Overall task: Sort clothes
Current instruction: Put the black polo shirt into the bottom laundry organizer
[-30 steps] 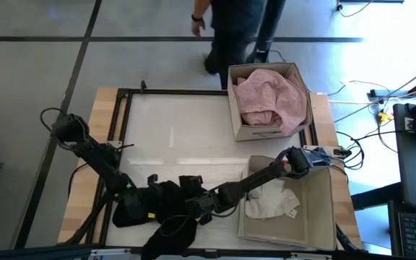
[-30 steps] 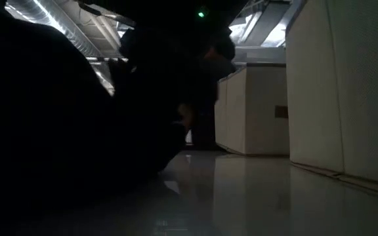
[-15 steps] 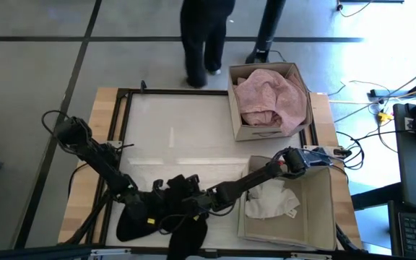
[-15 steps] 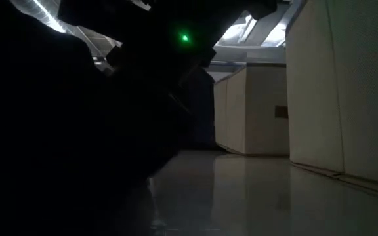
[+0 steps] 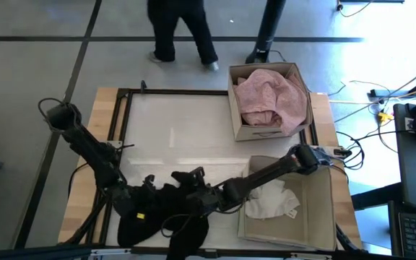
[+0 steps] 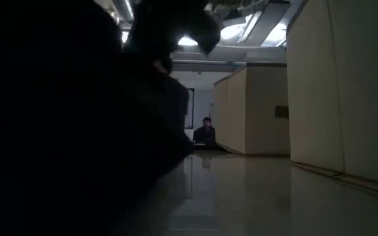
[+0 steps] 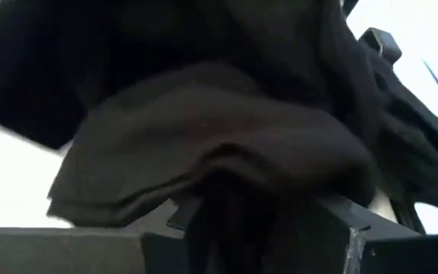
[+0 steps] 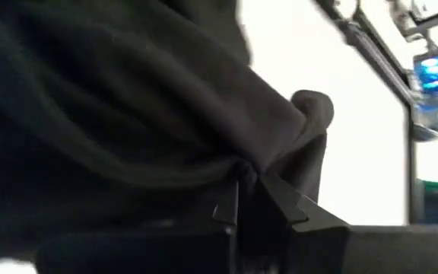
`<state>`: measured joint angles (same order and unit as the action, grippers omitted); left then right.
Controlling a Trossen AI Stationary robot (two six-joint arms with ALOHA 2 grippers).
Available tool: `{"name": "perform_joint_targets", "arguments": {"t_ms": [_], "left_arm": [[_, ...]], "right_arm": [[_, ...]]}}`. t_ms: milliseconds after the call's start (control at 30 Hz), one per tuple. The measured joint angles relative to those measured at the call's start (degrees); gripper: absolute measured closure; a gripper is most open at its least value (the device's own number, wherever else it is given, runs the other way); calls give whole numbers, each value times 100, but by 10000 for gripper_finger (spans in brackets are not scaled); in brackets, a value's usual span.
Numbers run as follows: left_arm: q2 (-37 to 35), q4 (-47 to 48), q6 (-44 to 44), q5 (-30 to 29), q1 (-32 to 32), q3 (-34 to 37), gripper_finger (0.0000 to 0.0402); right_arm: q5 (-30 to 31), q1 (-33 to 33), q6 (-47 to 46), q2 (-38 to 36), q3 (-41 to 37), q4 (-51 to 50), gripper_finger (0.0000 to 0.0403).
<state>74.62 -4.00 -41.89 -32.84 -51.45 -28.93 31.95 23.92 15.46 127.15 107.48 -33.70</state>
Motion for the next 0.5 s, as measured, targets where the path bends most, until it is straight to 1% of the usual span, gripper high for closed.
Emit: {"name": "perform_joint_targets", "arguments": {"t_ms": [200, 367, 500], "left_arm": [[-214, 797, -676, -325, -349, 0, 256], [-211, 1038, -898, -359, -371, 0, 256], [-211, 1098, -916, -360, -371, 0, 256]], "right_arm": [[561, 0, -4, -768, 4, -498, 377], [919, 1, -3, -1370, 4, -843, 383], [1249, 38, -2, -1879, 4, -898, 383]]}}
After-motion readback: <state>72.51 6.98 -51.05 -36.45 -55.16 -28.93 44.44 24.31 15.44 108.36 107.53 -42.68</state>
